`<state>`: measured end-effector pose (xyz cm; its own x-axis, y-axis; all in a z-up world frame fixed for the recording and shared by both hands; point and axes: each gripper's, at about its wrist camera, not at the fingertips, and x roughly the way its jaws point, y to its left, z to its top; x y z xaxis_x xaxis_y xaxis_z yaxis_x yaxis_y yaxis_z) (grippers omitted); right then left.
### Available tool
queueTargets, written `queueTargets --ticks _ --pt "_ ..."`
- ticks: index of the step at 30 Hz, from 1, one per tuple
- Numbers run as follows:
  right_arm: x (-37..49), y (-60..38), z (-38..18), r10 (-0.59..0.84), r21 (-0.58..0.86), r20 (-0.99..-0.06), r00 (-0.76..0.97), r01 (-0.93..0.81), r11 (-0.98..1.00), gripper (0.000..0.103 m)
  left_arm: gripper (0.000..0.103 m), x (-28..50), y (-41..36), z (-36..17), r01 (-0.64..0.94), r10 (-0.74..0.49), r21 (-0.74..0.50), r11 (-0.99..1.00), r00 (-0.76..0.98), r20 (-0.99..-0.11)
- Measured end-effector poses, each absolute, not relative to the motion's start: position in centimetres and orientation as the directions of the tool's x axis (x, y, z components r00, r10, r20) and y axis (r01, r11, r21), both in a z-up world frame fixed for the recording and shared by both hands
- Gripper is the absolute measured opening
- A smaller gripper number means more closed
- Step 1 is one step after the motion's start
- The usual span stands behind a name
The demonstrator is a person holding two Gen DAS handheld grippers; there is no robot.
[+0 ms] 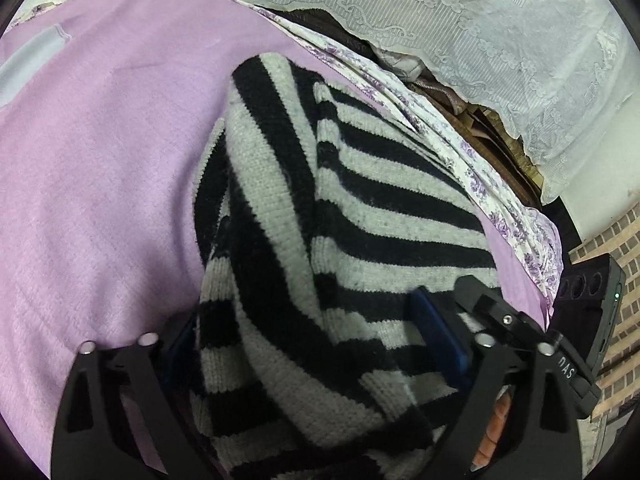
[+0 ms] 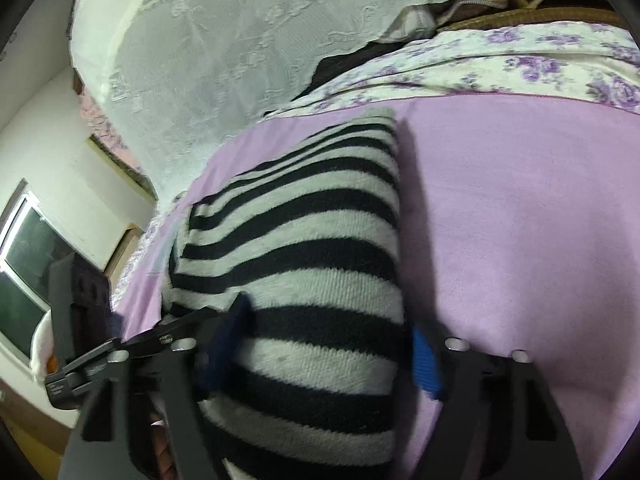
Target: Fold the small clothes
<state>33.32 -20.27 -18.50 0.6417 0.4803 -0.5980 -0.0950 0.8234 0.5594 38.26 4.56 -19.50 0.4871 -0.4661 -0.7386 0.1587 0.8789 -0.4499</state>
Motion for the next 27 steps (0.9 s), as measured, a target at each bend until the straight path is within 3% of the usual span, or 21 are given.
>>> queueTargets --ticks 5,9,13,19,22,24,27 --pt "33.4 -20.2 -18.5 0.480 0.556 -0.599 0.641 -0.099 0.826 0.070 0.081 38.1 4.6 -19.4 0.159 -0.462 -0.447 0.880 0.498 -0.733" --pt "33.5 -20.1 -18.7 0.480 0.555 -0.601 0.639 -0.099 0.826 0.070 0.089 38.6 4.5 -19.9 0.149 -0.450 -0.439 0.886 0.501 -0.739" --pt "33.3 -19.9 -18.7 0.474 0.549 -0.598 0.646 -0.101 0.830 0.070 0.088 38.6 4.4 -19.8 0.152 -0.446 -0.433 0.889 0.505 -0.739" --pt "33.0 -19.8 -18.6 0.466 0.537 -0.593 0.657 -0.109 0.837 0.067 0.067 37.3 4.3 -19.0 0.161 -0.421 -0.403 0.901 0.550 -0.722" --pt "32.9 -19.7 -18.5 0.462 0.529 -0.592 0.660 -0.114 0.841 0.066 0.061 37.1 4.8 -19.0 0.146 -0.426 -0.420 0.896 0.554 -0.715" --pt "33.0 -19.8 -18.5 0.462 0.528 -0.593 0.660 -0.115 0.841 0.066 0.061 37.1 5.0 -19.1 0.136 -0.429 -0.430 0.892 0.551 -0.716" --pt "33.1 -19.8 -18.6 0.466 0.534 -0.595 0.655 -0.112 0.838 0.067 0.071 37.6 5.3 -19.6 0.104 -0.432 -0.450 0.887 0.533 -0.727"
